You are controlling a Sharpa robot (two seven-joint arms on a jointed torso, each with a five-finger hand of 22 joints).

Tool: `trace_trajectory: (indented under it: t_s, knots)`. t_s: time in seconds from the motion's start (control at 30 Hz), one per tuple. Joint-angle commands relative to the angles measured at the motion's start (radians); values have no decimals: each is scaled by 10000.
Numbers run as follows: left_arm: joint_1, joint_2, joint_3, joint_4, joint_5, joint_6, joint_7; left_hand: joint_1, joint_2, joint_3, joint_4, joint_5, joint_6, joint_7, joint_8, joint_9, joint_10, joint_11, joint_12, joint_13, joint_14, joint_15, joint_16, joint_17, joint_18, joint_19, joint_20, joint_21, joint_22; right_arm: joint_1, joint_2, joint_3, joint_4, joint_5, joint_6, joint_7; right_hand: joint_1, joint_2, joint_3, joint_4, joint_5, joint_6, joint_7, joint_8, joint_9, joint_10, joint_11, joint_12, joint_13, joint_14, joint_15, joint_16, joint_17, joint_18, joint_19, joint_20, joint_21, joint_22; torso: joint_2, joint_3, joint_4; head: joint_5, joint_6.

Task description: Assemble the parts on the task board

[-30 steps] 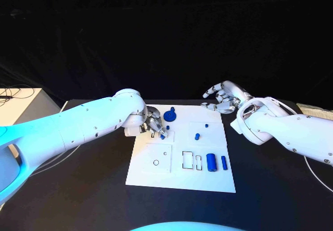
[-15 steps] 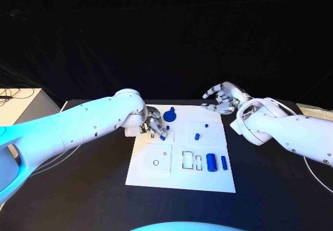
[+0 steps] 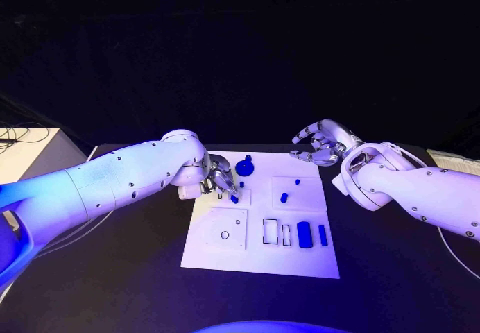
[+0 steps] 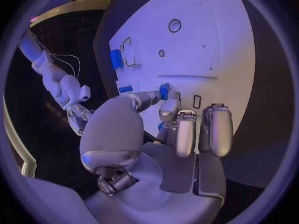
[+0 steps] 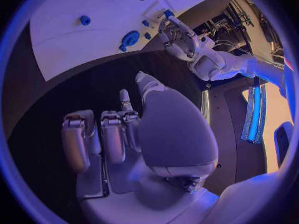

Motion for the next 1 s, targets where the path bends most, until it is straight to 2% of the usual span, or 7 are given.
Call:
trace_trajectory:
  t_s: [0.03,0.13,0.2,0.27,0.43,0.7,1.0]
  knots:
    - [-2,-99,24,190,464,-761,125,-173,-71,1596,-1553,458,253,-176,64,1429,128,-11,61,105,1037,-95,58,2628,-183,87,-38,61,467,-12,-11,5,15,-113,89,32,-92,27,10,29,15,-53,0,-16,-12,474,69,19,2075,1011,74,12,2496,-143,1047,78,47,2627,1,3,-4,5,1]
    - [-5,-223,41,378,519,-1201,153,-315,-152,1648,-1635,952,375,-234,85,1571,275,-67,131,244,1039,-147,61,2633,-211,183,-86,122,599,-18,-28,5,22,-113,76,33,-92,27,10,29,15,-53,0,-16,-12,474,69,19,2075,1011,74,12,2496,-143,1047,78,47,2627,0,-1,2,5,-2]
    - [-7,-294,46,486,520,-1416,168,-332,-166,1656,-1648,1016,396,-244,87,1591,299,-77,143,269,1039,-156,61,2633,-214,193,-93,128,612,-20,-38,5,28,-113,68,34,-92,27,10,29,15,-53,0,-16,-12,474,69,19,2075,1011,74,12,2496,-143,1047,78,47,2627,0,1,6,4,-1]
    - [-9,-395,50,638,476,-1688,189,-416,-238,1696,-1701,1341,495,-289,82,1682,389,-120,170,346,1039,-199,61,2633,-232,254,-135,166,695,-23,-55,5,36,-113,58,34,-92,27,10,29,15,-53,0,-16,-12,474,69,19,2075,1011,74,12,2496,-143,1047,78,47,2627,-2,2,6,-3,1]
    - [-25,-649,52,1033,302,-2320,238,-491,-326,1739,-1752,1709,624,-342,61,1785,499,-174,190,422,1039,-250,61,2633,-262,353,-187,227,834,-30,-107,5,65,-113,39,30,-92,27,10,29,15,-53,0,-16,-12,474,69,19,2075,1011,74,12,2496,-143,1047,78,47,2627,6,8,-1,-9,-1]
    - [-73,-850,42,1409,-428,-2846,277,-510,-375,1768,-1782,1882,694,-369,42,1830,559,-202,205,468,1039,-277,61,2633,-276,398,-214,255,897,-35,-186,4,109,-113,32,20,-112,27,16,26,9,-56,1,-8,-13,470,71,14,2071,1009,76,8,2488,-143,1047,81,47,2627,5,16,5,-5,-32]
    - [-176,-793,-35,1340,-946,-2805,258,-506,-378,1774,-1788,1892,701,-373,40,1834,557,-206,196,457,1039,-279,61,2633,-274,392,-216,252,888,-36,-200,4,126,-116,20,22,-112,27,16,26,9,-56,1,-8,-13,470,71,14,2071,1009,76,8,2488,-143,1047,81,47,2627,1,13,1,24,-70]
